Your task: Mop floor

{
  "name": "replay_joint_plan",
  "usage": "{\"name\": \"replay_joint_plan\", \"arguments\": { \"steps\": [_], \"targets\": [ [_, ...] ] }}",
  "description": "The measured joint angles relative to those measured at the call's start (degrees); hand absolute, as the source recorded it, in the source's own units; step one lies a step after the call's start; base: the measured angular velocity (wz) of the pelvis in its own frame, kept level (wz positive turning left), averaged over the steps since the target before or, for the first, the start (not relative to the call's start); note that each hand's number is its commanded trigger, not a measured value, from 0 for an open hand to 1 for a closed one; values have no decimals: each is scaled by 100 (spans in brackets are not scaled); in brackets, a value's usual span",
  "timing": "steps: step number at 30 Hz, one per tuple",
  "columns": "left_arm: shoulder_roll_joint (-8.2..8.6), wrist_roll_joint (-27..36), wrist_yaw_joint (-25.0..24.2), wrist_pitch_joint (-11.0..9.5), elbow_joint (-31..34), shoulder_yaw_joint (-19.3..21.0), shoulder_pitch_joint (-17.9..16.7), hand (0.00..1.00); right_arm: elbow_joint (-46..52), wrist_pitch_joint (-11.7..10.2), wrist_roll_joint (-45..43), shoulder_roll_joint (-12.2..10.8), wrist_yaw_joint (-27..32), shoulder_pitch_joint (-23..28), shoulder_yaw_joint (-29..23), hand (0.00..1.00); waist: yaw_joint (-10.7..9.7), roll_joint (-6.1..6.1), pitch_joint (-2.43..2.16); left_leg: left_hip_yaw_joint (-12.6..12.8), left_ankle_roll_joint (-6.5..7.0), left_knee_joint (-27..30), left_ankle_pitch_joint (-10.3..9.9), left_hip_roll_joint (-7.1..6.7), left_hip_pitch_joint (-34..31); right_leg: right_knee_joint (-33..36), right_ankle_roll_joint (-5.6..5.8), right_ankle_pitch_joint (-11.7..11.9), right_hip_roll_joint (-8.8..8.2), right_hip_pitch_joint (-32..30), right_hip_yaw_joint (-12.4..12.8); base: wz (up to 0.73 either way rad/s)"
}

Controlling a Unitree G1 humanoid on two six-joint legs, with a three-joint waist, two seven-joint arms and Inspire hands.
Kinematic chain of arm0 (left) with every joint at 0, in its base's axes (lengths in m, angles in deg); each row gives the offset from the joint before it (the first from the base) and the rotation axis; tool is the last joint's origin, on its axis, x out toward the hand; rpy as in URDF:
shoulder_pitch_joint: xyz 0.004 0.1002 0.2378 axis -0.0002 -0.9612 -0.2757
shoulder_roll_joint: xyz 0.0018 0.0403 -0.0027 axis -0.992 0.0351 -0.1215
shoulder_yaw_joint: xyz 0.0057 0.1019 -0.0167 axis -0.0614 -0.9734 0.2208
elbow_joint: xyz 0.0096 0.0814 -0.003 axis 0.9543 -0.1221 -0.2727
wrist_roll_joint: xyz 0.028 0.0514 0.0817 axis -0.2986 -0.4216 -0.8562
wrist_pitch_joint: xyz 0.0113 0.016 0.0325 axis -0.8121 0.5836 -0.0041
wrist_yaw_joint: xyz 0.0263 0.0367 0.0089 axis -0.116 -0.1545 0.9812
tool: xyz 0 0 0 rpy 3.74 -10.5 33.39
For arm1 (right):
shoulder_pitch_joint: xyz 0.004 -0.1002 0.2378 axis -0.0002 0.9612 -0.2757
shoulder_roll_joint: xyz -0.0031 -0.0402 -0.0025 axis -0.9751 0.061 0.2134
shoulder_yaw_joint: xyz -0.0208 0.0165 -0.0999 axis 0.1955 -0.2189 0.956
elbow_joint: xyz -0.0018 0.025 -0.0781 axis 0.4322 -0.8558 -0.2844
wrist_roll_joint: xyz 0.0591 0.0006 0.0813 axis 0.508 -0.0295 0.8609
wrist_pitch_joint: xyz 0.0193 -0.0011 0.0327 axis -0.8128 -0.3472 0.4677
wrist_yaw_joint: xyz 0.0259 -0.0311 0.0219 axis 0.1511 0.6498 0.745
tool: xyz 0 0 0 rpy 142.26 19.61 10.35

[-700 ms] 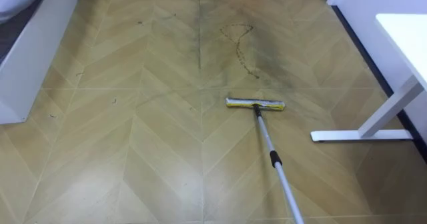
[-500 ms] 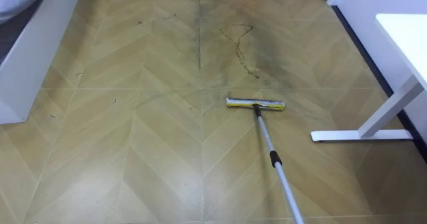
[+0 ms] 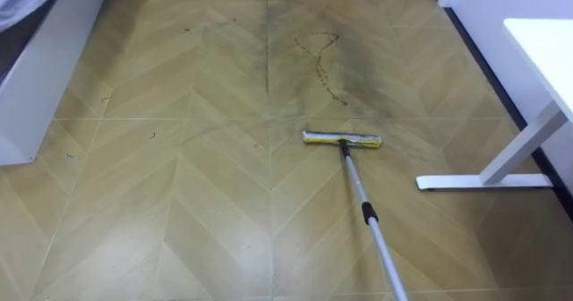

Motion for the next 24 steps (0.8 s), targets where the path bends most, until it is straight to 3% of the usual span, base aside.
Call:
{"name": "replay_joint_plan", "arguments": {
  "steps": [8, 12, 16, 19, 21, 22, 23, 24],
  "targets": [
    [4, -19, -121, -3, -246, -12, 69, 0, -298, 3, 253, 2, -86, -39, 113, 100, -17, 43, -42, -3, 0, 109, 0, -3, -307, 122, -1, -1, -56, -265, -198, 12],
    [4, -16, -136, 25, -347, -3, 149, 0, -302, 65, 302, 38, -84, -79, 148, 100, -2, 30, -48, -2, 0, 353, 0, -47, -756, 485, -17, -56, -209, -722, -342, 9],
    [3, -7, -169, 126, -693, -7, 435, 0, -449, 137, 467, 52, -73, -216, 174, 100, 19, -17, -7, 4, 9, 979, -93, -89, -1333, 1149, -38, -233, -374, -1315, -353, 8],
    [-9, 12, -208, 113, -945, 40, 691, 0, -842, 211, 843, 62, -62, -439, 170, 100, 81, 30, 54, -17, -24, 2213, -576, -59, -2140, 2063, -100, -712, -524, -1922, -360, 19],
    [-35, 91, -232, 102, -969, 24, 747, 0, -1085, 243, 1176, 64, -73, -577, 173, 100, 200, 60, 42, -80, -82, 3654, -780, -26, -2994, 2977, -190, -1198, -608, -2467, -375, 27],
    [-37, 207, -238, 97, -987, -41, 738, 0, -1259, 236, 1312, 106, -103, -677, 168, 100, 259, 100, 26, -182, -109, 4525, -721, 31, -3487, 3374, -205, -1402, -596, -2629, -394, 27],
    [-38, 261, -247, 97, -995, -91, 731, 0, -1365, 238, 1334, 141, -126, -728, 164, 100, 297, 146, 14, -224, -142, 4955, -629, 71, -3730, 3557, -213, -1514, -584, -2711, -404, 22],
    [-46, 369, -266, 98, -1005, -144, 666, 0, -1485, 250, 1359, 214, -165, -853, 156, 100, 341, 134, 25, -289, -143, 5729, -264, 58, -4177, 3945, -231, -1733, -589, -2867, -338, 14]
  ]
}}
